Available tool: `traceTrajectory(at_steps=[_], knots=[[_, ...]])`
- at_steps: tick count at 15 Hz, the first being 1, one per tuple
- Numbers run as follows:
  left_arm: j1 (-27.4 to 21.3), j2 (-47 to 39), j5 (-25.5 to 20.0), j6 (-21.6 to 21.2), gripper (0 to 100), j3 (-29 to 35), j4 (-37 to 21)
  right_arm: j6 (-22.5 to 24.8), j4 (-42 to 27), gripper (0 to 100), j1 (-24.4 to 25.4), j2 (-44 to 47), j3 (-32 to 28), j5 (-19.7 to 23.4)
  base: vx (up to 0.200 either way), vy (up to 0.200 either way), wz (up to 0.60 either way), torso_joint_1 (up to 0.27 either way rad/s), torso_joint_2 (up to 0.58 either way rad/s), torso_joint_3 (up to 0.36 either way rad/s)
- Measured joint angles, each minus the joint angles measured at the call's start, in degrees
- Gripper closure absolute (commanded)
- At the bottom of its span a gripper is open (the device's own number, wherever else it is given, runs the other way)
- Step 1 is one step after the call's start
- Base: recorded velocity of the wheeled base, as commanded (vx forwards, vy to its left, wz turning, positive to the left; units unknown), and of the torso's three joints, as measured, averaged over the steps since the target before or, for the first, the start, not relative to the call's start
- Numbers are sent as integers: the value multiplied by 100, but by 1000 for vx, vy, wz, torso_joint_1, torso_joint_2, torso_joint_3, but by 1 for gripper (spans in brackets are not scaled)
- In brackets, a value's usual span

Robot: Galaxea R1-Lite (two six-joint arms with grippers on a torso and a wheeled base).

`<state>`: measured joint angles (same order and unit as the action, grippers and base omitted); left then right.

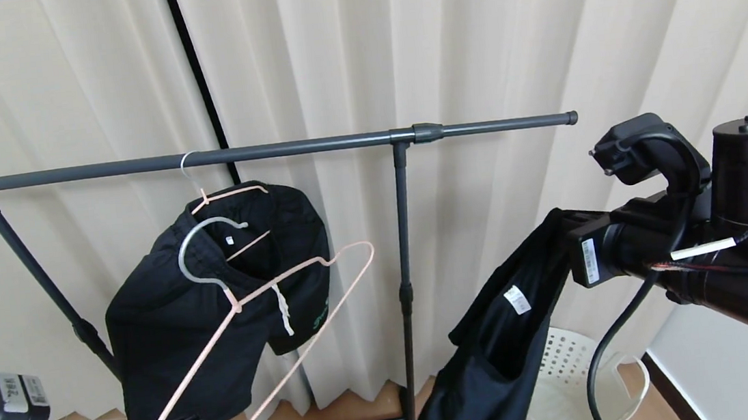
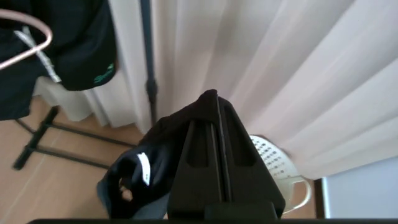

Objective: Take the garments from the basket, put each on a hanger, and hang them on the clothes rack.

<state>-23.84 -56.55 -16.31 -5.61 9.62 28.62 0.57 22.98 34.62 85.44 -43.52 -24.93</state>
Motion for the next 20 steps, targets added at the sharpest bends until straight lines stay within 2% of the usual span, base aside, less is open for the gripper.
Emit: traceTrajectory(at_steps=[3,7,16,20], knots=[[-22,30,-629,-115,100,-50,0,306,20,100,-174,206,-295,-140,0,0,0,0,0,0],[-96,-171,-1325,-503,100,-23,20,640,-23,100,-306,639,-877,-332,0,0,0,0,0,0],[-674,-1014,-1368,-547,100,60,923,635,26,100,-293,1204,-1287,-556,0,0,0,0,0,0],[-711,-1619,-1368,-514,100,184,1554,528,26,100,71,1270,-1274,-564,0,0,0,0,0,0]])
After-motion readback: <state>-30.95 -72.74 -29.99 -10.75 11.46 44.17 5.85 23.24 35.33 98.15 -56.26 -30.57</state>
